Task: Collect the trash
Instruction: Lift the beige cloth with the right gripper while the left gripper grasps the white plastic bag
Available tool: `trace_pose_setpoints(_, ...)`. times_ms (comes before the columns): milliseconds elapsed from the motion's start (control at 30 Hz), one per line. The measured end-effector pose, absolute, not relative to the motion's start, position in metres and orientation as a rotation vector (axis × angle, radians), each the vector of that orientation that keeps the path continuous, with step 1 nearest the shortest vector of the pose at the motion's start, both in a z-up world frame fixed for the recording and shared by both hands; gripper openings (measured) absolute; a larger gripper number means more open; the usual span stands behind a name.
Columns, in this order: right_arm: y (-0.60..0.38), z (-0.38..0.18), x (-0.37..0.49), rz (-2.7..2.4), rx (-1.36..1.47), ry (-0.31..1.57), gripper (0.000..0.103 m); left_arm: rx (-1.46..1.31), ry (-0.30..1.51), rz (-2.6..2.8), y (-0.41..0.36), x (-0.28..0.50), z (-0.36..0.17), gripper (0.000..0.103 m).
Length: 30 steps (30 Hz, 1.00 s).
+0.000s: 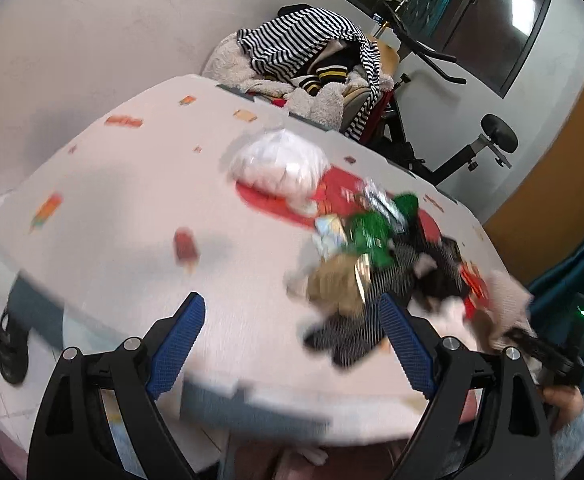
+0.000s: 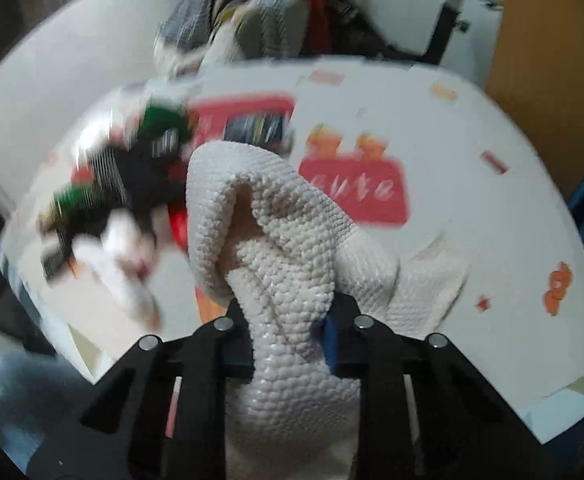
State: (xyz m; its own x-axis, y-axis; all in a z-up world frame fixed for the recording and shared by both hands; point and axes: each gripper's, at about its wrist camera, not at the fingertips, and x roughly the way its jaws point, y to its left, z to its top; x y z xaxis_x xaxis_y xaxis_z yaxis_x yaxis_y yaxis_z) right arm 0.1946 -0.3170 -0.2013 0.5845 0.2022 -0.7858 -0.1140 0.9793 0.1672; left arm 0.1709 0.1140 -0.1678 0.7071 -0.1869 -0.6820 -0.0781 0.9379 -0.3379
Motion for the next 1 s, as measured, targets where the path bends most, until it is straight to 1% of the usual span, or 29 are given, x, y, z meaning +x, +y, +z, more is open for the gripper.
trace_pose_setpoints(133,-0.333,-0.163,0.190,0.114,0.207,0.805,0.025,-0.309,0.807,-0.072,0.113,0.232,-0.166,0.086)
trace_pose_setpoints(233,-0.334,-0.146,0.191,0.123,0.235,0.756,0.025,-0.260,0.844,-0.075,0.113,0.284,-0.175,0.086)
trace_pose_setpoints(267,-0.333,-0.141,0.191,0.136,0.239,0.750,0.025,-0.238,0.852,-0.077,0.113,0.299,-0.178,0.090)
trace_pose_setpoints(300,-0.331,-0.139,0.191,0.144,0.237,0.745,0.025,-0.210,0.866,-0.085,0.114,0.317,-0.182,0.093)
trace_pose_setpoints(467,-0.327,-0.136,0.190,0.160,0.213,0.743,0.025,-0.133,0.891,-0.049,0.117,0.367,-0.193,0.093)
trace_pose_setpoints(533,-0.325,-0.140,0.189,0.161,0.204,0.753,0.025,-0.139,0.936,-0.066,0.116,0.383,-0.201,0.093)
trace_pose_setpoints(600,-0.325,-0.144,0.186,0.165,0.205,0.763,0.025,-0.129,0.965,-0.062,0.114,0.393,-0.208,0.093)
trace_pose_setpoints(667,-0.325,-0.148,0.185,0.167,0.206,0.771,0.025,-0.120,0.954,-0.059,0.111,0.398,-0.209,0.093)
trace_pose_setpoints(733,-0.325,-0.153,0.184,0.167,0.212,0.785,0.025,-0.112,0.964,-0.051,0.109,0.400,-0.210,0.083)
trace_pose_setpoints(800,-0.324,-0.157,0.183,0.169,0.223,0.800,0.025,-0.080,0.971,-0.057,0.104,0.399,-0.209,0.064)
trace_pose_setpoints(833,-0.323,-0.158,0.182,0.171,0.226,0.803,0.025,-0.071,0.971,-0.064,0.103,0.396,-0.206,0.059)
trace_pose_setpoints(867,-0.322,-0.158,0.182,0.173,0.227,0.805,0.025,-0.069,0.969,-0.069,0.103,0.394,-0.203,0.051)
trace_pose_setpoints(900,-0.320,-0.157,0.180,0.176,0.227,0.804,0.025,-0.068,0.972,-0.074,0.104,0.392,-0.200,0.048)
trace_pose_setpoints(1000,-0.316,-0.152,0.177,0.188,0.230,0.797,0.025,-0.051,0.970,-0.073,0.105,0.381,-0.192,0.044)
